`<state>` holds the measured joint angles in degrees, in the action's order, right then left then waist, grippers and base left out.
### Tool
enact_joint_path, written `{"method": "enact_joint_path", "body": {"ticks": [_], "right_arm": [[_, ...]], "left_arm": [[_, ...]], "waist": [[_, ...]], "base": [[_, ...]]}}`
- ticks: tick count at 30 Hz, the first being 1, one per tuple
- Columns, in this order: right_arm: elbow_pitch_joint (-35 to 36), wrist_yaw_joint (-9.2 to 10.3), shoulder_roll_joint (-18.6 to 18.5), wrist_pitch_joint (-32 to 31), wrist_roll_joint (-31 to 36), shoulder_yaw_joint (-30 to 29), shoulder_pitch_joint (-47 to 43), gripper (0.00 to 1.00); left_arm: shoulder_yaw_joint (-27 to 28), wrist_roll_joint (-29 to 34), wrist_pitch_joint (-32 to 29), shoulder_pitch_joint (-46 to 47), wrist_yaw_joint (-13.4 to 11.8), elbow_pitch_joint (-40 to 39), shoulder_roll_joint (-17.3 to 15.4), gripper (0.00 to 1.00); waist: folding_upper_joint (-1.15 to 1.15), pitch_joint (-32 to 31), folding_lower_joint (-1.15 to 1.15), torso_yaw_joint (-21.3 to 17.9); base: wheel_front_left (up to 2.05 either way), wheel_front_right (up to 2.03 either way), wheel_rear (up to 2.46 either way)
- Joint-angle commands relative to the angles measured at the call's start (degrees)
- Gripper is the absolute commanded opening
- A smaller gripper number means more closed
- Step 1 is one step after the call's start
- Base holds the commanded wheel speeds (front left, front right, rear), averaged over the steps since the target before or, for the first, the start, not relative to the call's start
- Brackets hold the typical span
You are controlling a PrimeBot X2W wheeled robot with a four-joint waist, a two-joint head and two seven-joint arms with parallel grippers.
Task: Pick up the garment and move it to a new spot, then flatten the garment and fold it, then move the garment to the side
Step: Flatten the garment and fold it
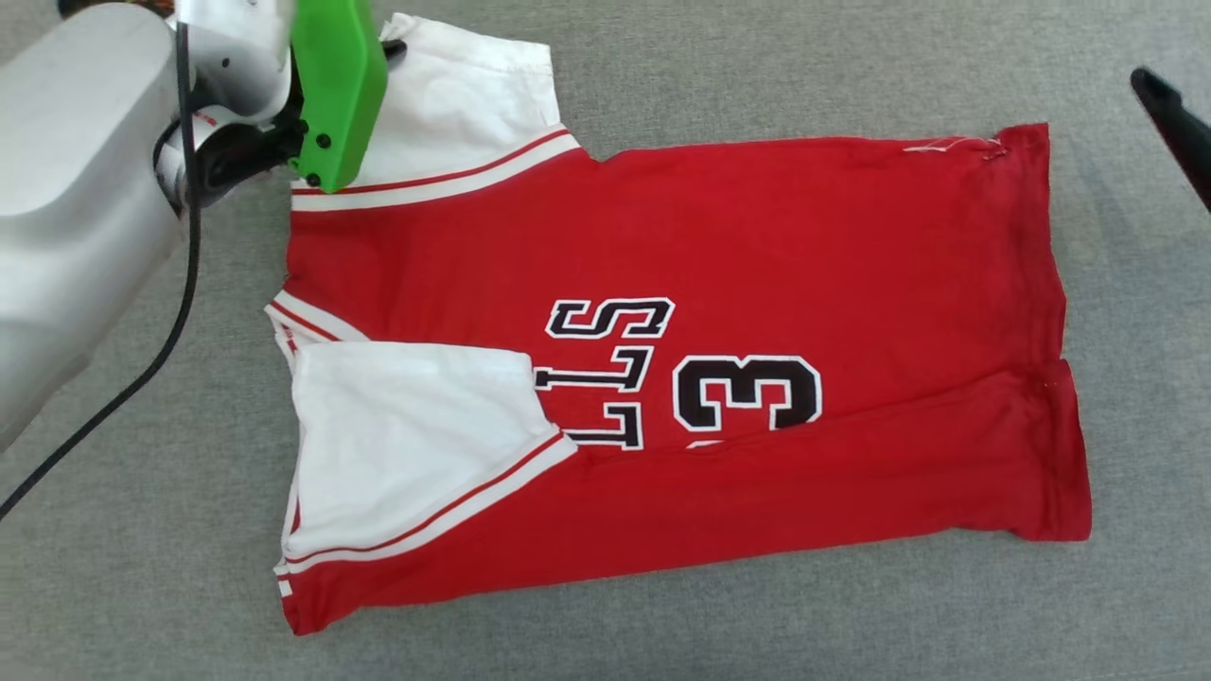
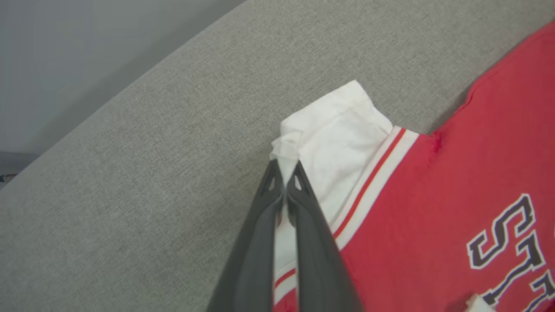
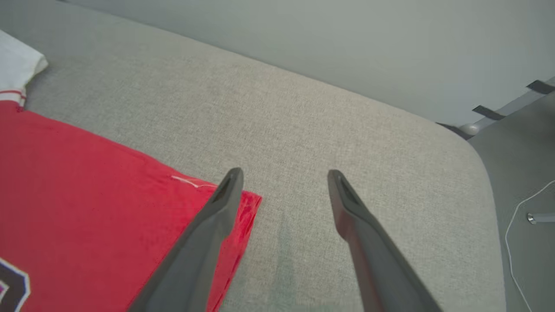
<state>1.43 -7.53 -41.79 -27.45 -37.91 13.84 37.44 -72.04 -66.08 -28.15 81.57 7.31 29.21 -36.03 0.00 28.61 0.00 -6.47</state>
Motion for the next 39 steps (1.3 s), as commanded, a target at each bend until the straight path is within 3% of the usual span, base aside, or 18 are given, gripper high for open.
{"method": "enact_joint_path", "body": {"ticks": [1, 5, 9, 17, 25, 26, 27, 39], "right_arm": [[-1.11, 0.04, -1.11, -5.04, -2.12, 2.22, 2.01, 1.00], [-5.70, 0.04, -2.79, -19.10, -5.83, 7.62, 6.87, 1.00], [-9.69, 0.04, -1.38, -24.37, -6.14, 10.24, 10.05, 1.00], [-19.41, 0.04, 2.55, -24.74, -3.76, 14.39, 13.20, 1.00], [-26.34, 0.04, 3.85, -22.39, -4.39, 19.11, 12.15, 1.00], [-26.43, 0.04, 3.90, -21.56, -4.73, 19.33, 12.31, 0.24], [-26.49, 0.04, 3.92, -20.32, -5.18, 19.49, 12.54, 0.00], [-22.80, 0.04, 0.82, -1.58, -8.97, 21.56, 9.43, 0.00]], "left_arm": [[-0.18, 0.76, 0.87, -0.79, 0.17, -0.75, 0.26, 0.00], [-0.60, 2.10, 2.49, -0.45, 0.17, -3.17, 1.10, 0.00], [-0.77, 2.99, 3.34, 0.30, 0.17, -4.40, 1.63, 0.00], [-0.99, 4.72, 4.45, 1.44, 0.17, -5.70, 2.23, 0.00], [-1.10, 4.64, 5.13, 1.48, 0.17, -5.66, 2.19, 0.00], [-1.11, 4.56, 5.16, 1.38, 0.17, -5.56, 2.04, 0.00], [-1.12, 4.48, 5.24, 1.22, 0.17, -5.41, 1.87, 0.00], [-1.22, 3.70, 9.68, -6.04, 0.17, -6.25, -0.92, 0.00]], "waist": [[0.00, -1.39, 0.00, 2.24], [0.00, -0.82, 0.00, 3.88], [0.00, 0.22, 0.00, 5.15], [0.00, 2.22, 0.00, 6.64], [0.00, 2.38, 0.00, 6.79], [0.00, 2.21, 0.00, 6.63], [0.00, 1.92, 0.00, 6.44], [0.00, -5.95, 0.00, 5.90]], "base": [[0.00, 0.00, 0.00], [0.00, 0.00, 0.00], [0.00, 0.00, 0.00], [0.00, 0.00, 0.00], [0.00, 0.00, 0.00], [0.00, 0.00, 0.00], [0.00, 0.00, 0.00], [0.00, 0.00, 0.00]]}}
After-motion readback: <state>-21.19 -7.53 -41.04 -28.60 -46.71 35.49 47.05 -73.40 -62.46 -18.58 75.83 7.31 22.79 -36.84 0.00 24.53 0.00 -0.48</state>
